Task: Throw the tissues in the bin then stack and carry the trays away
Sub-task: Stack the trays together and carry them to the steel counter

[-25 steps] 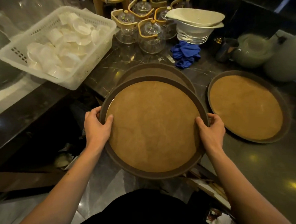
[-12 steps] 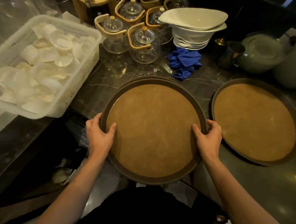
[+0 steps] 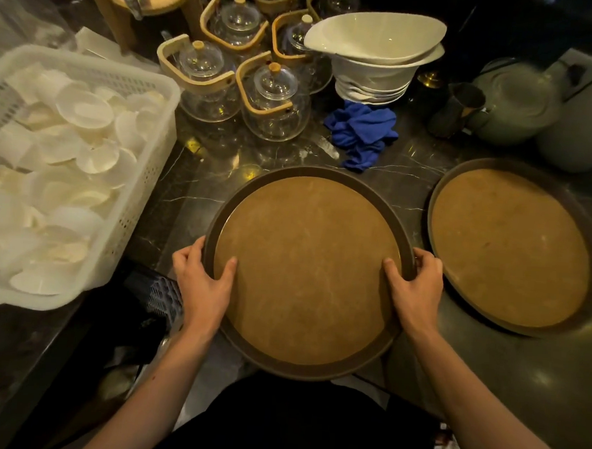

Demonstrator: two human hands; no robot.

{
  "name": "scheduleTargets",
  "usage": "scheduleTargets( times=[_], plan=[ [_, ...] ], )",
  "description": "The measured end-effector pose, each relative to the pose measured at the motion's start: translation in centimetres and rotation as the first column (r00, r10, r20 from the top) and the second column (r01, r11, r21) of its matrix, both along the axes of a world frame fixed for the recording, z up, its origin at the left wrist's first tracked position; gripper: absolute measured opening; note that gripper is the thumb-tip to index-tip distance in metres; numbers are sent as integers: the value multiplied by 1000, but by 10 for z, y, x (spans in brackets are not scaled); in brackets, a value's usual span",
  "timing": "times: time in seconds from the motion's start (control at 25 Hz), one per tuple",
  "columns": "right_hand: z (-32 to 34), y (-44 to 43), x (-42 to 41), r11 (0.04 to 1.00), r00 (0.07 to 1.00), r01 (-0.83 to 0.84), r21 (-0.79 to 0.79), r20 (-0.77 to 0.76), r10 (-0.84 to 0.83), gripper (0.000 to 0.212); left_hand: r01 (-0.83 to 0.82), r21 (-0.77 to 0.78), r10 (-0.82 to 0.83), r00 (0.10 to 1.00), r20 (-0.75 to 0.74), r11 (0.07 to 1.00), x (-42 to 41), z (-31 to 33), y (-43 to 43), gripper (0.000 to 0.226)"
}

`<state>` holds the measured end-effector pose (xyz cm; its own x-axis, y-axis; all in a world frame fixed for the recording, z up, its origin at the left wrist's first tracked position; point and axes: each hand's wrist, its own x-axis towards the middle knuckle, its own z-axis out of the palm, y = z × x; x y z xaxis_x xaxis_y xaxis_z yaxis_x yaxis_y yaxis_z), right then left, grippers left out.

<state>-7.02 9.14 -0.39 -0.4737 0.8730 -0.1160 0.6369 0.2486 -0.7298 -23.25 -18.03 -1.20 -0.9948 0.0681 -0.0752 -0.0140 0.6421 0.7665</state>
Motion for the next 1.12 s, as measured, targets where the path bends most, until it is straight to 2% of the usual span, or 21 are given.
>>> scheduleTargets(
  times=[0.68,0.96,1.12],
  plan=[
    [-11,8,-5,999,999,-38,29,5,38,53,35,-2,-35,999,14,999,-3,-15,4,68],
    [-19,7,-1,992,993,-112,54,39,110,62,78,-86,-81,996,-30,993,-3,-15,7,67],
    [-20,8,-3,991,991,-111,73,79,105,59,91,-115,-96,995,-36,989,-4,-14,9,66]
  ],
)
